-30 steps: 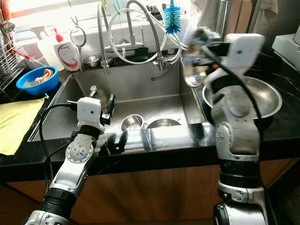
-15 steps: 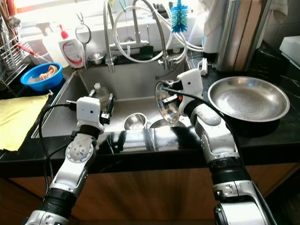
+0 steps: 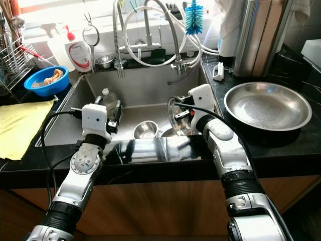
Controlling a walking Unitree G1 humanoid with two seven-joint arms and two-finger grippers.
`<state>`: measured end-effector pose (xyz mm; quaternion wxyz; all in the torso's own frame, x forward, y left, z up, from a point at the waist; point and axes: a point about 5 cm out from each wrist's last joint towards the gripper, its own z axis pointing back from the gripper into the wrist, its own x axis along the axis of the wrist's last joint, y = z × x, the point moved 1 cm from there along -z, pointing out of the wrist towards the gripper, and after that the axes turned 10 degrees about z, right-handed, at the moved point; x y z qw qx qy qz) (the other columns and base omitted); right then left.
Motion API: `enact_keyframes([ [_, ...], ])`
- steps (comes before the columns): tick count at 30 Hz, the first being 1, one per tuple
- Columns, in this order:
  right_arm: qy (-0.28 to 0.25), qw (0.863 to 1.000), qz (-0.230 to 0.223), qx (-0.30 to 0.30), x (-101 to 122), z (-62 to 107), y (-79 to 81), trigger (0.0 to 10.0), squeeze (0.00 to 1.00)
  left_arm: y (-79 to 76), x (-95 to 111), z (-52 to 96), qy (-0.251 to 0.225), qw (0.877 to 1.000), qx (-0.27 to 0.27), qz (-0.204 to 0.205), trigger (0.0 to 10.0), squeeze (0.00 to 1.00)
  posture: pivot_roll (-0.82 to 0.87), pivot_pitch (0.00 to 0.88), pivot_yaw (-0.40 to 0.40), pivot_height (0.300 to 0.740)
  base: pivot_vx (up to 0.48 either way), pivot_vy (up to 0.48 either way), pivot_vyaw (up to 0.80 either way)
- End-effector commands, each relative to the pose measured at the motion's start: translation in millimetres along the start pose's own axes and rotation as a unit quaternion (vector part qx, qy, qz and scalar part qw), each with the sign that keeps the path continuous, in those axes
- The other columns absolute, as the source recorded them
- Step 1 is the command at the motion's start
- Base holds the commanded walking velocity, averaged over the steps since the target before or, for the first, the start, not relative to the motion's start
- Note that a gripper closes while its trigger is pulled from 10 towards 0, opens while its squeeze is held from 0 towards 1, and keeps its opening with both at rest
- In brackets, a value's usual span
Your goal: Kitchen organization
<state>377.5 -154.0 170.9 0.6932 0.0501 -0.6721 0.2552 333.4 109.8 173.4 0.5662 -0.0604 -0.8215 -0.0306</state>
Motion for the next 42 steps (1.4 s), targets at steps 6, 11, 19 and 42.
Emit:
enact_keyframes([
  [6, -0.011, 1.0, 0.005, -0.004, 6, -4.9, -0.6, 10.0, 0.0, 3.9, -2, 2.9, 0.01, 1.0, 0.0, -0.011, 10.0, 0.0, -0.22, 0.0, 0.129, 0.74, 0.0, 0.0, 0.0],
  [11, -0.004, 1.0, 0.003, -0.002, 2, -4.2, 0.1, 10.0, 0.69, 3.8, -2, 4.1, 0.01, 1.0, 0.002, -0.01, 10.0, 0.0, -0.21, 0.0, 0.118, 0.74, 0.0, 0.0, 0.0],
  [19, -0.002, 1.0, 0.006, -0.005, 2, -6.1, 0.9, 10.0, 0.34, 3.8, -3, 5.6, 0.011, 1.0, 0.003, -0.01, 10.0, 0.0, -0.21, 0.0, 0.112, 0.74, 0.0, 0.0, 0.0],
  [42, -0.01, 0.991, 0.079, -0.112, 52, 27.0, -35.7, 10.0, 1.0, 0.0, -6, 4.8, 0.021, 1.0, -0.004, -0.005, 10.0, 0.0, -0.24, 0.0, 0.131, 0.74, 0.0, 0.0, 0.0],
])
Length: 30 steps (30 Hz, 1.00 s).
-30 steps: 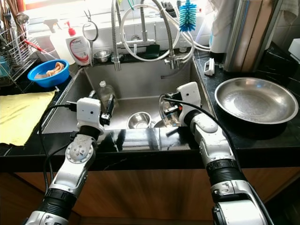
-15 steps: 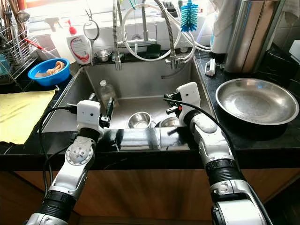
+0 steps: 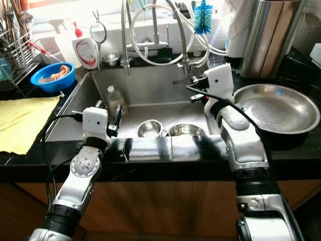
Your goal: Kitchen organization
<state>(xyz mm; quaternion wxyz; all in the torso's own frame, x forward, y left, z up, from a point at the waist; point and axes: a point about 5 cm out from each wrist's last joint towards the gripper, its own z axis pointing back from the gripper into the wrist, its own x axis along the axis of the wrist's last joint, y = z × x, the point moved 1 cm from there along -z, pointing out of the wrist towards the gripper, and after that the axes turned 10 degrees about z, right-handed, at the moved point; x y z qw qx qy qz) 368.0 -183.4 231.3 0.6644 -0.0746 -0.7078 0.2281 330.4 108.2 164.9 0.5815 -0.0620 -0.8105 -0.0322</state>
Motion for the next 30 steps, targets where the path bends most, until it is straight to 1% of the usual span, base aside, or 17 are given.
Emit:
enact_keyframes([
  [1, 0.021, 0.999, 0.022, -0.011, 2, 6.3, -3.9, 10.0, 1.0, 1.4, 1, -1.3, 0.003, 1.0, -0.003, -0.006, 10.0, 0.0, -0.25, 0.0, 0.132, 0.74, 0.0, 0.0, 0.0],
  [3, 0.042, 0.998, 0.037, -0.02, 1, 11.8, -8.8, 10.0, 1.0, 1.3, 0, -1.5, 0.004, 1.0, -0.004, -0.005, 10.0, 0.0, -0.25, 0.0, 0.132, 0.74, 0.0, 0.0, 0.0],
  [5, 0.058, 0.997, 0.042, -0.032, -2, 15.1, -12.4, 10.0, 1.0, 0.2, -1, -1.2, 0.007, 1.0, -0.006, -0.004, 10.0, 0.0, -0.26, 0.0, 0.133, 0.74, 0.0, 0.0, 0.0],
  [10, 0.098, 0.993, 0.033, -0.048, -11, 20.6, -13.4, 10.0, 1.0, -2.4, -2, -0.8, 0.011, 1.0, -0.013, -0.002, 10.0, 0.0, -0.26, 0.0, 0.132, 0.74, 0.0, 0.0, 0.0],
  [11, 0.098, 0.993, 0.033, -0.048, -11, 20.6, -13.4, 10.0, 1.0, -2.4, -2, -0.8, 0.011, 1.0, -0.013, -0.002, 10.0, 0.0, -0.26, 0.0, 0.132, 0.74, 0.0, 0.0, 0.0],
  [13, 0.121, 0.991, 0.029, -0.059, -15, 23.9, -12.5, 10.0, 1.0, -2.8, -2, -1.6, 0.011, 1.0, -0.014, -0.002, 10.0, 0.0, -0.26, 0.0, 0.129, 0.74, 0.0, 0.0, 0.0],
  [18, 0.14, 0.988, 0.017, -0.07, -19, 25.8, -10.9, 10.0, 1.0, -4.5, -3, -1.7, 0.015, 1.0, -0.022, 0.0, 10.0, 0.0, -0.26, 0.0, 0.129, 0.74, 0.0, 0.0, 0.0],
  [21, 0.148, 0.986, 0.021, -0.081, -19, 27.1, -12.8, 10.0, 1.0, -5.3, -4, -1.6, 0.016, 1.0, -0.025, 0.0, 10.0, 0.0, -0.26, 0.0, 0.127, 0.74, 0.0, 0.0, 0.0],
  [22, 0.152, 0.984, 0.024, -0.088, -20, 27.7, -14.9, 10.0, 0.0, -5.6, -4, -1.5, 0.017, 1.0, -0.026, 0.0, 10.0, 0.0, -0.26, 0.0, 0.127, 0.74, 0.0, 0.0, 0.0],
  [24, 0.156, 0.983, 0.028, -0.095, -21, 28.2, -17.2, 10.0, 0.0, -6.2, -4, -1.3, 0.017, 0.999, -0.027, 0.001, 10.0, 0.0, -0.26, 0.0, 0.127, 0.74, 0.0, 0.0, 0.0],
  [30, 0.175, 0.977, 0.02, -0.117, -27, 32.0, -23.0, 10.0, 0.0, -7.5, -5, -1.1, 0.02, 0.999, -0.032, 0.002, 10.0, 0.0, -0.26, 0.0, 0.128, 0.74, 0.0, 0.0, 0.0],
])
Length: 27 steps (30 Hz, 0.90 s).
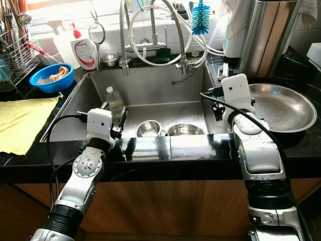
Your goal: Kitchen organization
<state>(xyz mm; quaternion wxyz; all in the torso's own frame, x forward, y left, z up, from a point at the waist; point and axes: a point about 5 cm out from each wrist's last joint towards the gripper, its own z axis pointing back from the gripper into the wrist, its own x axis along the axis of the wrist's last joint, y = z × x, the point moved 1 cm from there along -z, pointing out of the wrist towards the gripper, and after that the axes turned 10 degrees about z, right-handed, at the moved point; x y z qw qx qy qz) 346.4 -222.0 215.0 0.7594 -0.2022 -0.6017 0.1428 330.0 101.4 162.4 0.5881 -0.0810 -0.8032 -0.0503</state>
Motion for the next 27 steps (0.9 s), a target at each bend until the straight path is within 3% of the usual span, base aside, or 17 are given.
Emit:
enact_keyframes([
  [1, 0.003, 1.0, 0.0, -0.003, 0, 2.3, -0.6, 10.0, 0.0, -0.7, -2, -1.5, 0.01, 1.0, -0.007, -0.003, 10.0, 0.0, -0.26, 0.0, 0.129, 0.74, 0.0, 0.0, 0.0],
  [27, 0.051, 0.999, -0.017, 0.002, -21, -1.1, 6.4, 10.0, 0.0, -7.6, -4, -0.8, 0.016, 0.999, -0.033, -0.014, 10.0, 0.0, -0.26, 0.0, 0.126, 0.74, 0.0, 0.0, 0.0],
])
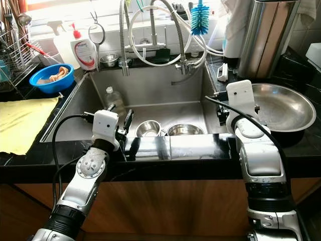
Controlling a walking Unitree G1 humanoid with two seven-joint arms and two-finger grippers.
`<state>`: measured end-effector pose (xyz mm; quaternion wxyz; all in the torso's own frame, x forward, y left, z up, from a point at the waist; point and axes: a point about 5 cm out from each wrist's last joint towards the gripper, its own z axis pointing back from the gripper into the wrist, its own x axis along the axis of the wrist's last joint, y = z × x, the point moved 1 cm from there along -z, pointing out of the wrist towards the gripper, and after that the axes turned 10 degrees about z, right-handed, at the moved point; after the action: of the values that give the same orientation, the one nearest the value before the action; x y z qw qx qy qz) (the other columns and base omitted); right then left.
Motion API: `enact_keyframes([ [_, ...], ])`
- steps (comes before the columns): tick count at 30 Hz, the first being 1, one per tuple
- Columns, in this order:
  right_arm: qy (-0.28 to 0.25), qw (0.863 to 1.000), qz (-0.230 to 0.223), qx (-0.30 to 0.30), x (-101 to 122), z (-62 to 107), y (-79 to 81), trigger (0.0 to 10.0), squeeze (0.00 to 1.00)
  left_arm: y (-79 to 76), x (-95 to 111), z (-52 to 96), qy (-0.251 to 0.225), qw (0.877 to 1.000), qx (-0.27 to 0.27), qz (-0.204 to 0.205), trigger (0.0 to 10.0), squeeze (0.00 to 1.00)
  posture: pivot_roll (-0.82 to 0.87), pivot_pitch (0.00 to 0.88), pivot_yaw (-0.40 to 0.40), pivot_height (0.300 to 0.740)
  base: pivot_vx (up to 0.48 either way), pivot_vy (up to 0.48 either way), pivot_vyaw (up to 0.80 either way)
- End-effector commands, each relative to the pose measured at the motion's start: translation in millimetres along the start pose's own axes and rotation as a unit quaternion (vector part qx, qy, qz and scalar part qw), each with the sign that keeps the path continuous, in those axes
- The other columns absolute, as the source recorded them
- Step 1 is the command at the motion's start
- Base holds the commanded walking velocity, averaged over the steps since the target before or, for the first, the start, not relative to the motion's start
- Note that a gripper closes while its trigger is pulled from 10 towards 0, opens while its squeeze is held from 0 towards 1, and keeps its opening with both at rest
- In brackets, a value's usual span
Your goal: Kitchen organization
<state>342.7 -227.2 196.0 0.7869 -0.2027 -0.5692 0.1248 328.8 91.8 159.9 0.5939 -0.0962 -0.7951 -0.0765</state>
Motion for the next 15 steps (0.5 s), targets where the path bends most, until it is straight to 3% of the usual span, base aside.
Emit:
enact_keyframes([
  [1, 0.006, 1.0, -0.006, 0.003, -1.1, -0.4, 2.0, 10.0, 0.0, 2.1, -1.3, -1.0, 0.005, 1.0, -0.003, -0.011, 10.0, 0.0, -0.26, 0.0, 0.126, 0.74, 0.0, 0.0, 0.0],
  [15, 0.01, 1.0, -0.009, 0.004, -3.6, -1.7, 3.6, 10.0, 0.0, 1.6, -1.8, -1.2, 0.007, 1.0, -0.007, -0.012, 10.0, 0.0, -0.26, 0.0, 0.126, 0.74, 0.0, 0.0, 0.0],
])
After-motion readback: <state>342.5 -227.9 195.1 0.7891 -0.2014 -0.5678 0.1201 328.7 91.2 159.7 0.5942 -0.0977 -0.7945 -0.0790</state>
